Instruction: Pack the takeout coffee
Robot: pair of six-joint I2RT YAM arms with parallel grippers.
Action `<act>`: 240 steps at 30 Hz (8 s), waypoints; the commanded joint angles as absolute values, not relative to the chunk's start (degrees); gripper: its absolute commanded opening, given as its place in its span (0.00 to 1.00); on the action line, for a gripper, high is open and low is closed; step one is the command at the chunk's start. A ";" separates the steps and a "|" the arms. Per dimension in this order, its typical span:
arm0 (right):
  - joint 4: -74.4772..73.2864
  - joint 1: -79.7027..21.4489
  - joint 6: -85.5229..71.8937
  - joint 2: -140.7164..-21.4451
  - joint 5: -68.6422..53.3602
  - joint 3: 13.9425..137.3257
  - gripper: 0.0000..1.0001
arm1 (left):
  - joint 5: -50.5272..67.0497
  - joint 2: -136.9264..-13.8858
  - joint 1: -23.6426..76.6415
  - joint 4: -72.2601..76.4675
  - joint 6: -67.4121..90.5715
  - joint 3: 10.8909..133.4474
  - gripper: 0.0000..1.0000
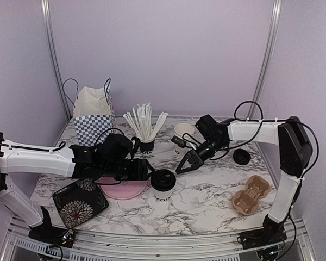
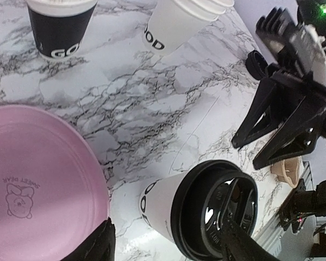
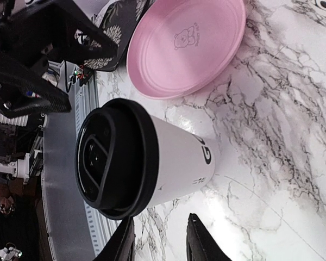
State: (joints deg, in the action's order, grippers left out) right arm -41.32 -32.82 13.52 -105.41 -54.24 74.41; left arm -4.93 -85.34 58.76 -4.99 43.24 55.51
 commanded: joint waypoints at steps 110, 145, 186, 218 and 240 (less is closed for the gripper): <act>-49.71 -36.82 20.52 -101.76 -56.25 84.99 0.55 | -1.90 -79.53 62.49 -8.39 32.58 59.90 0.55; -40.92 -41.34 38.69 -93.08 -37.13 80.20 0.75 | -25.16 -70.94 57.58 -9.92 15.58 59.37 0.99; -44.96 -54.49 36.96 -105.26 -24.71 88.40 0.57 | -27.16 -65.85 56.43 -3.63 23.14 54.64 0.99; -42.36 -3.54 23.15 -102.08 -24.69 88.97 0.56 | -19.73 -71.87 56.25 -3.73 20.44 58.55 0.98; -37.63 -3.55 20.92 -102.57 -25.23 85.84 0.80 | -14.76 -78.11 56.25 -6.37 19.61 62.65 0.98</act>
